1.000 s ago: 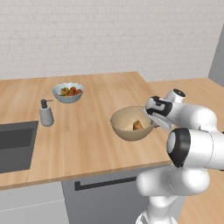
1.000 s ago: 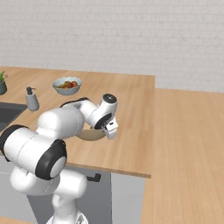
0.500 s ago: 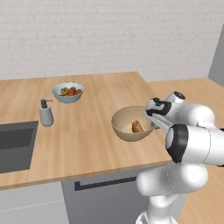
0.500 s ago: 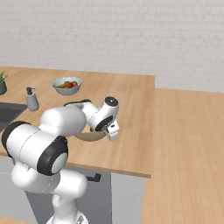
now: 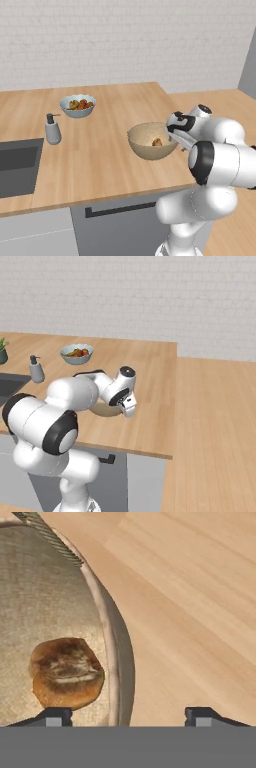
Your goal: Open the cabinet, pick up the bread from the cabinet and place it in the basket. Then move the basket to the dining counter.
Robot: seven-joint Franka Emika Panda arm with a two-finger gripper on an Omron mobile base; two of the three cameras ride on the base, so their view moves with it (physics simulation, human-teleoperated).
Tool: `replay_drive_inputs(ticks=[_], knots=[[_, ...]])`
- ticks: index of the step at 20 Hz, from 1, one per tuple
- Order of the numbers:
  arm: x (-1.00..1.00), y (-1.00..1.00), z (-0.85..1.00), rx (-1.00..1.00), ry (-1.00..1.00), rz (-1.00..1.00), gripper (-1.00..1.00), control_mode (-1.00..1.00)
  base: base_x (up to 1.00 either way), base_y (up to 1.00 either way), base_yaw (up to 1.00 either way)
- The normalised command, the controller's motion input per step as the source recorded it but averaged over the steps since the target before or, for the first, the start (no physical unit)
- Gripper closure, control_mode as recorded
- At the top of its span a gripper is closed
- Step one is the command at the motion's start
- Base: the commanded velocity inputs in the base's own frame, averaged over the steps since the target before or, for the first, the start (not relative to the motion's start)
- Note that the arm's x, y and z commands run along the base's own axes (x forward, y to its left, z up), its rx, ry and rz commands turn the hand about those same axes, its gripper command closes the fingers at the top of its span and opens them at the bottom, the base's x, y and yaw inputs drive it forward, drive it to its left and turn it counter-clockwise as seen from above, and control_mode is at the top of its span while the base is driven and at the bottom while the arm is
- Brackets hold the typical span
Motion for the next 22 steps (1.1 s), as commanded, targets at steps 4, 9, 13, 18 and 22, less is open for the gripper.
replay_drive_inputs(ticks=[4,9,13,18,22], knots=[[0.00,0.03,0.54,-0.15,0.10,0.00,-1.00,-1.00,0.00,0.00,0.00],[-0.16,0.08,0.89,-0.15,0.02,0.01,-1.00,-1.00,0.00,0.00,0.00],[-0.38,0.33,0.90,-0.26,0.03,0.10,-1.00,-1.00,0.00,0.00,0.00],[-0.75,0.44,0.81,-0.26,0.00,0.12,-1.00,-1.00,0.00,0.00,0.00],[-0.99,0.63,0.54,-0.23,-0.08,0.17,-1.00,-1.00,0.00,0.00,0.00]])
